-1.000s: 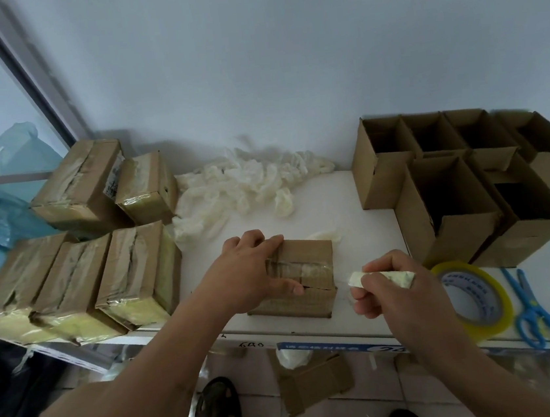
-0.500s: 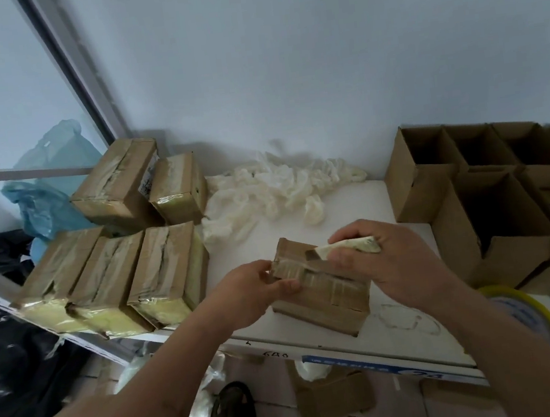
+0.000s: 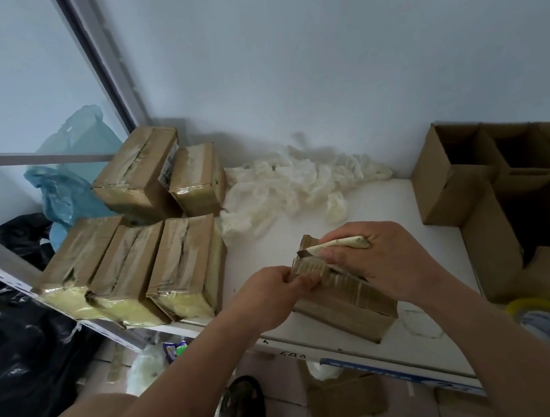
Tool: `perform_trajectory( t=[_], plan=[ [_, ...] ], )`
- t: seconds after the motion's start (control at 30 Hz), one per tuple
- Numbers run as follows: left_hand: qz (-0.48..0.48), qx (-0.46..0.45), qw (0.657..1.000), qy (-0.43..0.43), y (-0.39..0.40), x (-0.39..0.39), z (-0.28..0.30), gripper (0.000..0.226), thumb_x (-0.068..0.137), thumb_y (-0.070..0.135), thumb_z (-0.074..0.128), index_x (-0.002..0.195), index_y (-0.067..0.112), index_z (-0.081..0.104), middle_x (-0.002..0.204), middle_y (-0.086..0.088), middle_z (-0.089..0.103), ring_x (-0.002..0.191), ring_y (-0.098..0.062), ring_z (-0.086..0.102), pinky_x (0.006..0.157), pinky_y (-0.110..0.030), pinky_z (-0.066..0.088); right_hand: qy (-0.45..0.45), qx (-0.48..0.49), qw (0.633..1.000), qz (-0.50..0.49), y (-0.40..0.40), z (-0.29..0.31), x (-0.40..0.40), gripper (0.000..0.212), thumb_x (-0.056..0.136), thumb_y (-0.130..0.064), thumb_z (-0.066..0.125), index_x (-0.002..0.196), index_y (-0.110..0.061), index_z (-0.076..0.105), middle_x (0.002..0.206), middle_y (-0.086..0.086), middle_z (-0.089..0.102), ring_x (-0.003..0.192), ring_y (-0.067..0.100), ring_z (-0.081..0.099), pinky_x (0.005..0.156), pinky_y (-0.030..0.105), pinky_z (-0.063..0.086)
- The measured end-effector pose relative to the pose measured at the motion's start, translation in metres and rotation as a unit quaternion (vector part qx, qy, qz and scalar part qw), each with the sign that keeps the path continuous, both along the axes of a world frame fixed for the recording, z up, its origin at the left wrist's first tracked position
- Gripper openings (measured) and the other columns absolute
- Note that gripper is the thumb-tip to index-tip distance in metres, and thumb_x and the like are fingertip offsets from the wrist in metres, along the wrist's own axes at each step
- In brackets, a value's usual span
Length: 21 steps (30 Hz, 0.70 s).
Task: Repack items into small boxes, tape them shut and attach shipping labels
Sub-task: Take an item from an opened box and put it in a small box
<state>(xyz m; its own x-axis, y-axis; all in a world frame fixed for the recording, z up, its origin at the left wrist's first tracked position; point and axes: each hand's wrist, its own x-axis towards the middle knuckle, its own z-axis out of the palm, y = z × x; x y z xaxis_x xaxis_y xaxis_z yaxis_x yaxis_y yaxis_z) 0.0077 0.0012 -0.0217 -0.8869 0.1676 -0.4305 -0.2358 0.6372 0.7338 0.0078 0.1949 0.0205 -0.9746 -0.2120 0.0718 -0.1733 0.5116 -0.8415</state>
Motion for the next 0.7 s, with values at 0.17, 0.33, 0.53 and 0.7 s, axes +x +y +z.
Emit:
perform_trajectory(
  t=[0.17,0.33,0.53,0.7],
  plan=[
    [0.006,-0.017,1.000,0.013,0.006,0.002,0.002,0.048,0.091,0.058,0.055,0.092,0.013,0.070,0.098,-0.014,0.070,0.094,-0.027,0.066,0.081,-0.043,0.052,0.013,0.044,0.999,0.013,0.002,-0.001,-0.001,0.009,0.087,-0.034,0.072,0.093,-0.029,0.076,0.085,-0.018,0.071,0.082,-0.005,0.064,0.069,0.007,0.044],
    [0.013,-0.030,0.999,0.011,0.009,0.004,0.004,0.052,0.093,0.057,0.053,0.096,0.008,0.069,0.099,-0.015,0.070,0.094,-0.028,0.065,0.076,-0.040,0.051,0.024,0.092,0.995,0.025,0.008,0.001,0.006,0.012,0.090,-0.034,0.067,0.095,-0.027,0.076,0.083,-0.014,0.071,0.080,0.000,0.063,0.068,0.013,0.046],
    [0.033,-0.012,0.999,-0.007,0.014,0.004,0.006,0.046,0.094,0.054,0.054,0.094,0.011,0.070,0.100,-0.013,0.070,0.095,-0.025,0.065,0.081,-0.040,0.052,0.032,0.142,0.989,0.014,0.024,0.004,0.014,0.012,0.091,-0.037,0.066,0.097,-0.032,0.075,0.081,-0.018,0.068,0.079,-0.001,0.061,0.065,0.011,0.043],
    [0.046,0.000,0.999,-0.005,0.018,0.005,0.007,0.041,0.096,0.050,0.054,0.090,0.012,0.069,0.093,-0.008,0.068,0.089,-0.020,0.063,0.073,-0.034,0.048,0.014,0.151,0.988,0.006,0.039,0.005,0.025,0.013,0.090,-0.036,0.067,0.095,-0.028,0.076,0.076,-0.013,0.069,0.075,0.001,0.062,0.063,0.016,0.045]
  ],
)
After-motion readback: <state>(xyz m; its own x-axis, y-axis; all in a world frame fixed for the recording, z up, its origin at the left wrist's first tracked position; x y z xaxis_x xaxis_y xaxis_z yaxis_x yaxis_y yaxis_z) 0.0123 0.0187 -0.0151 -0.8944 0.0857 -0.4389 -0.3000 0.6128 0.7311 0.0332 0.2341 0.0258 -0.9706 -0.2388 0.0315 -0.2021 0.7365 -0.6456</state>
